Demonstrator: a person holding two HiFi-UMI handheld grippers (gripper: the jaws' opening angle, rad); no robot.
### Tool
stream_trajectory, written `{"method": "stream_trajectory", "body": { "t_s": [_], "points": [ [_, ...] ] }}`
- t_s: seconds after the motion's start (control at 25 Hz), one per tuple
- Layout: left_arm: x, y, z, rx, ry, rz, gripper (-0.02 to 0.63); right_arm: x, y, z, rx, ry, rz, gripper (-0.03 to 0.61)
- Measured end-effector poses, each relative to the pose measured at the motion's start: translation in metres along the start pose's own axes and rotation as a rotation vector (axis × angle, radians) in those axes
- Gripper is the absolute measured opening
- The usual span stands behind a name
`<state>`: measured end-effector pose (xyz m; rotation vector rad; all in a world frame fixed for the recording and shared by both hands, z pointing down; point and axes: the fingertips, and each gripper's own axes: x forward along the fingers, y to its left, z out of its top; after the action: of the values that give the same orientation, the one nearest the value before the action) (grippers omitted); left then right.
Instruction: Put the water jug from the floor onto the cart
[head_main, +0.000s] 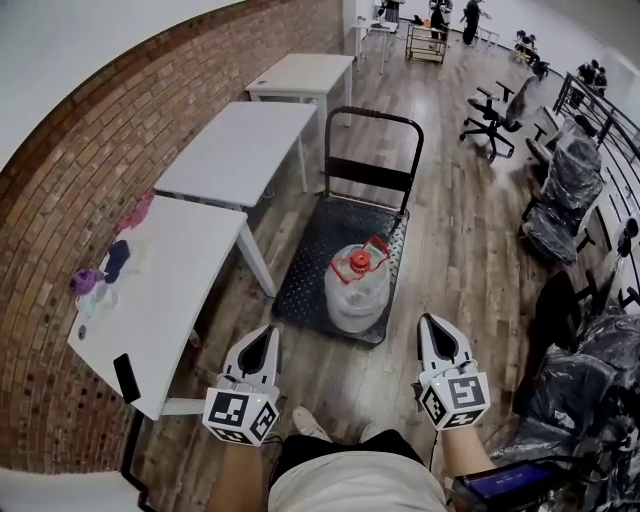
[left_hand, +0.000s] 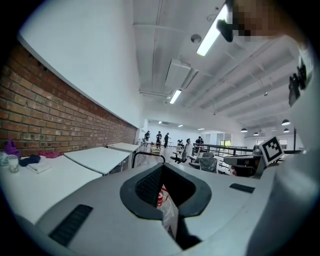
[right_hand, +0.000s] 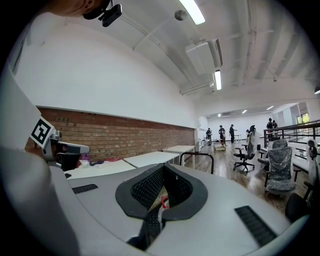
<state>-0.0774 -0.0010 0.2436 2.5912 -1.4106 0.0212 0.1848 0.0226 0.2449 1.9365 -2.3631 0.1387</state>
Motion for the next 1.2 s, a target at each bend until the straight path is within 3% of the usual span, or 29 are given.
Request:
{"method": "stream_trajectory", "body": {
  "t_s": [0.28, 0.56, 1.2],
  "points": [
    [-0.008, -0.055, 0.003, 0.059, -0.005, -0.003, -0.002, -0.036, -0.019, -0.004, 0.003, 0.013, 0.029, 0.003],
    [-0.007, -0.074, -0.001, 0.066, 0.002, -0.014, -0.002, -0.049, -0.024, 0.004, -0.030, 0.012, 0.043, 0.002],
    [-0.020, -0.021, 0.011, 0.041, -0.026, -0.066, -0.002, -0.027, 0.041, 0.014, -0.074, 0.040, 0.029, 0.002]
  ]
}}
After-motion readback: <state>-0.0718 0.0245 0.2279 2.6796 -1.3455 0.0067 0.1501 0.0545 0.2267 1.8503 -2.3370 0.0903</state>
